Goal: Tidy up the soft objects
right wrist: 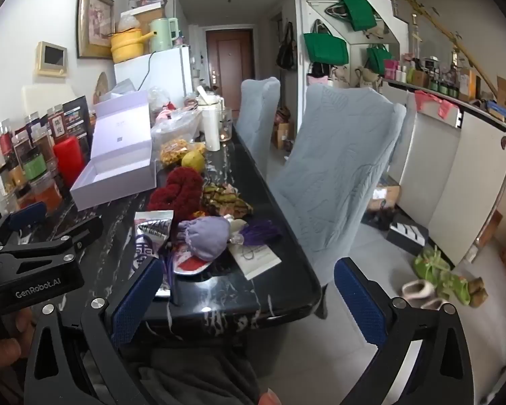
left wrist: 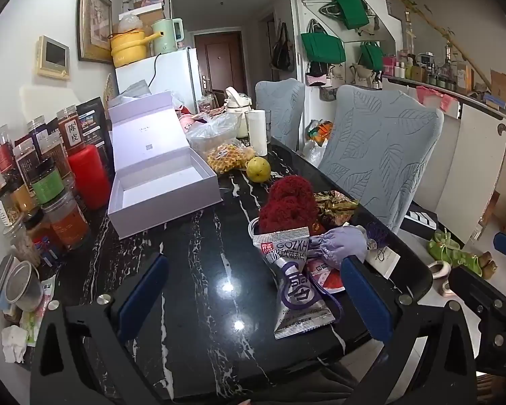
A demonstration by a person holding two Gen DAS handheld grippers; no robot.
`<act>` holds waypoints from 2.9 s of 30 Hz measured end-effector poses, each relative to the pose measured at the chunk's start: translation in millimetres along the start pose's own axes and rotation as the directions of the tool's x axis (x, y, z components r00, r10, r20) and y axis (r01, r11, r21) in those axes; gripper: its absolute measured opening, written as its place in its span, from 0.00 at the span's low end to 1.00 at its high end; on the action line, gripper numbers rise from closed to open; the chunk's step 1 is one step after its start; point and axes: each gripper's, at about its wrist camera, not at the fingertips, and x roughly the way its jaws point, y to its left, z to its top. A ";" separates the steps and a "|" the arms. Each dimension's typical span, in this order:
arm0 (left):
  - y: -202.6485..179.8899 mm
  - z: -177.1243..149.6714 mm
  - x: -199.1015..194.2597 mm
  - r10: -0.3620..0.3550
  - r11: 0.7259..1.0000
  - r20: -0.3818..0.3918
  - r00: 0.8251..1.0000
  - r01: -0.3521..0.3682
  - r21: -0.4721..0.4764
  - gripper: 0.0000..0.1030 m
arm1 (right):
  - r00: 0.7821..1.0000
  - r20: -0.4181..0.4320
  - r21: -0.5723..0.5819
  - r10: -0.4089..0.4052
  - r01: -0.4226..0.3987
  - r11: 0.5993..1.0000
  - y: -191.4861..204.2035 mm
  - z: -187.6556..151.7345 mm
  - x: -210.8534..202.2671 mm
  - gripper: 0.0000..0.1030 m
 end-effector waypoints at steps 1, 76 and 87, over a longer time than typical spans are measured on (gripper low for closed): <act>0.2 0.0 0.1 -0.007 1.000 -0.003 1.000 0.007 -0.002 1.00 | 1.000 0.002 -0.003 -0.001 0.001 1.000 -0.1 0.0 0.2 1.00; -1.9 -2.0 -9.6 -0.056 0.998 -0.008 0.998 0.056 0.000 1.00 | 1.000 -0.013 -0.010 -0.008 0.008 1.000 2.3 -0.4 0.3 1.00; -2.6 -3.5 -5.0 -0.070 0.998 -0.019 0.997 0.070 -0.006 1.00 | 1.000 -0.022 -0.004 -0.003 0.003 1.000 0.7 -2.1 5.3 1.00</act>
